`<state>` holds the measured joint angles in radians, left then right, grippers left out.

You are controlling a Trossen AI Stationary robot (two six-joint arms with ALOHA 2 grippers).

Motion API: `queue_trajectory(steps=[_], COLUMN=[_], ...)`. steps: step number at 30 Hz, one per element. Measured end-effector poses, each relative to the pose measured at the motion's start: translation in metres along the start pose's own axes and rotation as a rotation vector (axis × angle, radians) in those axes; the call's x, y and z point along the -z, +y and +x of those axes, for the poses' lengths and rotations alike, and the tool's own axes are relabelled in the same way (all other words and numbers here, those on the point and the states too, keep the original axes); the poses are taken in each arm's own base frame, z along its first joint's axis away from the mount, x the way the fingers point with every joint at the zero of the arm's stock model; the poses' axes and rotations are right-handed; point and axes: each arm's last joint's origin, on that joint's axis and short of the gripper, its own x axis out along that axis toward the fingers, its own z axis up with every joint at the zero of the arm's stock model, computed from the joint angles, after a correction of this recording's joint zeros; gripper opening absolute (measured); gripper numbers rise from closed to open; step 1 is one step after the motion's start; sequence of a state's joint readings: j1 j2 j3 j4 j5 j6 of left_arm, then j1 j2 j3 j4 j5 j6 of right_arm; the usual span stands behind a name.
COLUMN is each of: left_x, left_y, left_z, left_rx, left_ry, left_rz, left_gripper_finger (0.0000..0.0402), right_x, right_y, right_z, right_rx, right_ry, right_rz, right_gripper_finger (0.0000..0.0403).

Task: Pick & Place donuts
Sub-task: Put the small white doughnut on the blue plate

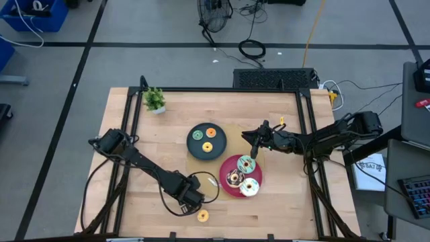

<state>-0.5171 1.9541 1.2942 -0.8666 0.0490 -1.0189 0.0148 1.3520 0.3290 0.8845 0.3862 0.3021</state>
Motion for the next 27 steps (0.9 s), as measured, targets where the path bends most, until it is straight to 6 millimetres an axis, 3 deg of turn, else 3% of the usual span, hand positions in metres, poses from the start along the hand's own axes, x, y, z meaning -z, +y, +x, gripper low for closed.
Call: queue_trajectory(steps=[18, 27], left_x=[-0.039, -0.059], left_y=[-0.001, 0.004], left_z=[-0.051, -0.055], left_rx=[-0.093, -0.049], left_ry=[-0.199, -0.278], left_rz=[0.134, 0.144], left_gripper_finger=[0.0115, 0.0116], right_x=[0.000, -0.005], right_y=[0.000, 0.001], right_z=[0.000, -0.004], right_rx=[0.000, -0.038], right_ry=[0.000, 0.002], right_rz=[-0.003, -0.093], right_gripper_finger=[0.0055, 0.0055])
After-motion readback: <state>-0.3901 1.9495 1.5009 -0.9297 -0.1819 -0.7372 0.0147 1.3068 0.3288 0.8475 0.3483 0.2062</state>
